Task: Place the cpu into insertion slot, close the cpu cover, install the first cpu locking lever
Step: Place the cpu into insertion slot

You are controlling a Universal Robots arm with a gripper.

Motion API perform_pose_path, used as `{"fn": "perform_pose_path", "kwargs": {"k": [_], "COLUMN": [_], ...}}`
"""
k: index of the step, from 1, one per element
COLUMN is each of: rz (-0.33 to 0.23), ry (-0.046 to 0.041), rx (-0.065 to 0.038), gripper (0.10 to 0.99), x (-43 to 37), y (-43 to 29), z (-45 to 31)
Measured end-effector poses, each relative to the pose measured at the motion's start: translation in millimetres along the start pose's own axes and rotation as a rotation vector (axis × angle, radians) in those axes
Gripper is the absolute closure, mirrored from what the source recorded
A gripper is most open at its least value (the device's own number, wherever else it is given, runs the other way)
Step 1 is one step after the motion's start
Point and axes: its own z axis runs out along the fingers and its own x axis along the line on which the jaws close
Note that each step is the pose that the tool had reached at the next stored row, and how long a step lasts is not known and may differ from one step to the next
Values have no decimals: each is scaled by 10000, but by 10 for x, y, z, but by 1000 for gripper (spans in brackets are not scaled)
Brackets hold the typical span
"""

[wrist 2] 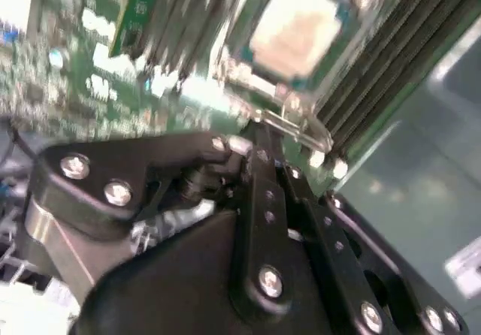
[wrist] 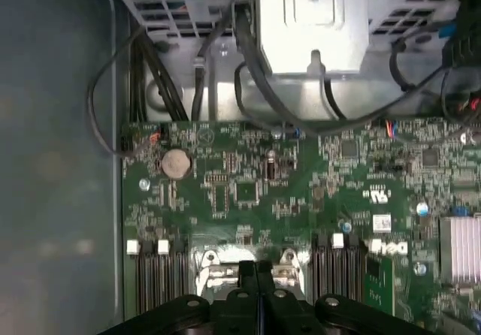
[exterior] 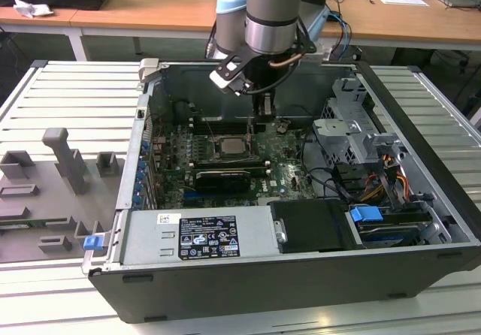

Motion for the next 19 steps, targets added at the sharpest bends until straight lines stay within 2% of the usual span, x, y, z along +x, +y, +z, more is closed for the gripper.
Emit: {"fn": "perform_pose_path", "kwargs": {"k": [1, 2, 4, 7, 9, 14, 19], "rz": [0, -1, -34, -194, -274, -320, -326], "ry": [2, 1, 1, 39, 57, 65, 76], "rx": [-9, -10, -9, -7, -5, -4, -4], "gripper": [980, 980, 980, 980, 980, 980, 980], "x": [-1, -1, -3, -4, -7, -11, -12], "y": [-56, -71, -93, -153, -240, -441, -493], "z": [3, 12, 97, 144, 171, 180, 180]}}
